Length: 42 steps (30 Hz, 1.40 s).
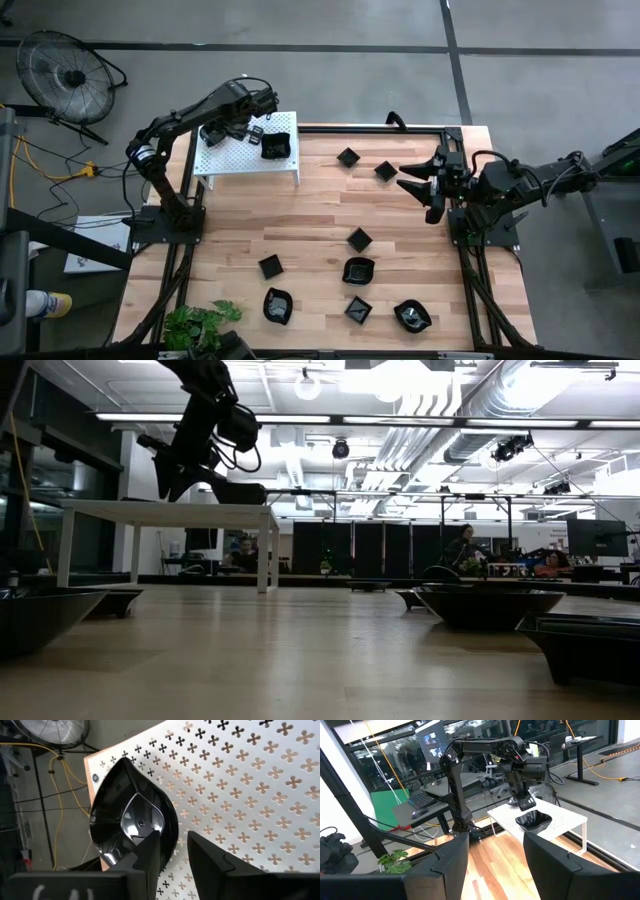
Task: Pick & Place Mini shaped plates
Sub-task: Put the black square plate on the shelf
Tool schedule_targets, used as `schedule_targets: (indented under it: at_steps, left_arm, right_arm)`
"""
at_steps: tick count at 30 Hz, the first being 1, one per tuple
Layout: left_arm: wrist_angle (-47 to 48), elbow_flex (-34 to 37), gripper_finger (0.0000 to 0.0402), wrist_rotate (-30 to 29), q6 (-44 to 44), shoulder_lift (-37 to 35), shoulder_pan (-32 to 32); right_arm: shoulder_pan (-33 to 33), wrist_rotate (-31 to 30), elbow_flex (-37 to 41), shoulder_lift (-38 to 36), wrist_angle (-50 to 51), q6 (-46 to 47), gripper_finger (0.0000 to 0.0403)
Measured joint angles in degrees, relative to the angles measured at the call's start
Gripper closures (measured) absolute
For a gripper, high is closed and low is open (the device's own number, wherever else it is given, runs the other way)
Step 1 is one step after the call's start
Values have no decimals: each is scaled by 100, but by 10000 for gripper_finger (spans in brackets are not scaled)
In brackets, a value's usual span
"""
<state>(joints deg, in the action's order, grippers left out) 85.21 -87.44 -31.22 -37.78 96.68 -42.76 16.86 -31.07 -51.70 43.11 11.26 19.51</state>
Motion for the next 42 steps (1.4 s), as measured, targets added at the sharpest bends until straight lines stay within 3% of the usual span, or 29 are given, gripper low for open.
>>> schedule_targets:
  at_steps: [8,28,42]
  left_arm:
    - [18,-10,304,226,0,0,2]
    - [214,-854,304,223,487,-9,15]
    - [288,-1051,304,83,605,-98,615]
  right_arm:
    - [-2,0,0,0,-5,0,217]
    - [0,273,0,0,6,124,217]
    - [0,352,0,0,14,109,217]
